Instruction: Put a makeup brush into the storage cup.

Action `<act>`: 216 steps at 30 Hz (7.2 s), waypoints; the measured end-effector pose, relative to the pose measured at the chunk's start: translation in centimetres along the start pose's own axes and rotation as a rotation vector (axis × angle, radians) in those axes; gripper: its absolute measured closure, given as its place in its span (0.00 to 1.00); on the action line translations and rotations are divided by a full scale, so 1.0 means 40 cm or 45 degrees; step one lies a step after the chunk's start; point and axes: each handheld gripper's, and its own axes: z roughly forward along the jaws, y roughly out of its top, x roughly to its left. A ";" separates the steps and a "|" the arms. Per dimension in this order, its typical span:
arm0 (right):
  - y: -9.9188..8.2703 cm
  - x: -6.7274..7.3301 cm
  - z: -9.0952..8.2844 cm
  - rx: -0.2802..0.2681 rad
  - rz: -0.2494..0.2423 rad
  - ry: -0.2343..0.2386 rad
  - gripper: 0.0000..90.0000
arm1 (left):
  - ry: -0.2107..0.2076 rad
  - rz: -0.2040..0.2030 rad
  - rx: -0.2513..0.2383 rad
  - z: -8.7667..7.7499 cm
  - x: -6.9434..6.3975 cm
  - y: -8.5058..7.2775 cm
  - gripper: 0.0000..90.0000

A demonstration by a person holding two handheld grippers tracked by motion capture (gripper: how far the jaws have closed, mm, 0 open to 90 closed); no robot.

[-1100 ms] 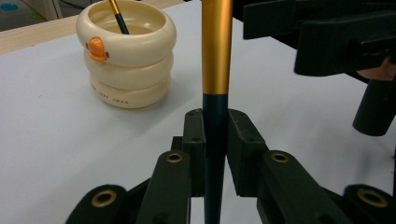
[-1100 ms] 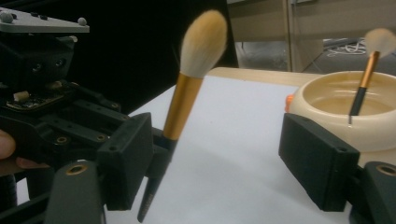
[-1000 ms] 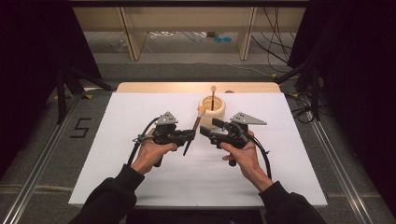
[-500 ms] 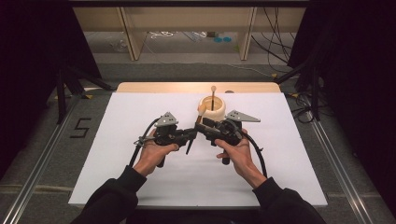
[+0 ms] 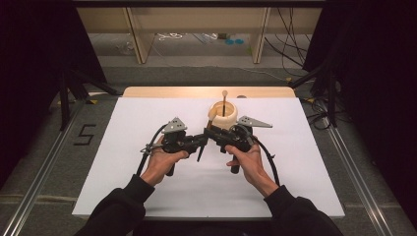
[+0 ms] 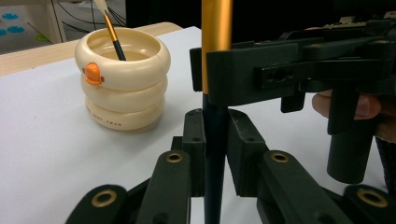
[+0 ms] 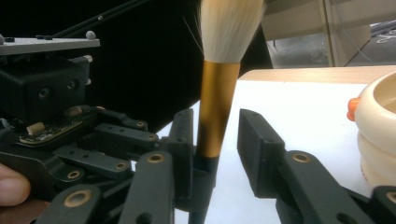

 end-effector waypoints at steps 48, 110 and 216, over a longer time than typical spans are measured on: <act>0.019 -0.014 -0.016 -0.004 -0.147 -0.062 0.86 | 0.106 0.086 0.053 -0.064 -0.005 -0.055 0.31; 0.194 -0.122 -0.019 -0.039 -0.240 -0.218 0.86 | 0.189 0.061 0.080 -0.176 -0.020 -0.179 0.18; 0.162 -0.261 0.082 -0.024 -0.170 -0.371 0.86 | 0.161 0.069 0.079 -0.175 -0.029 -0.180 0.18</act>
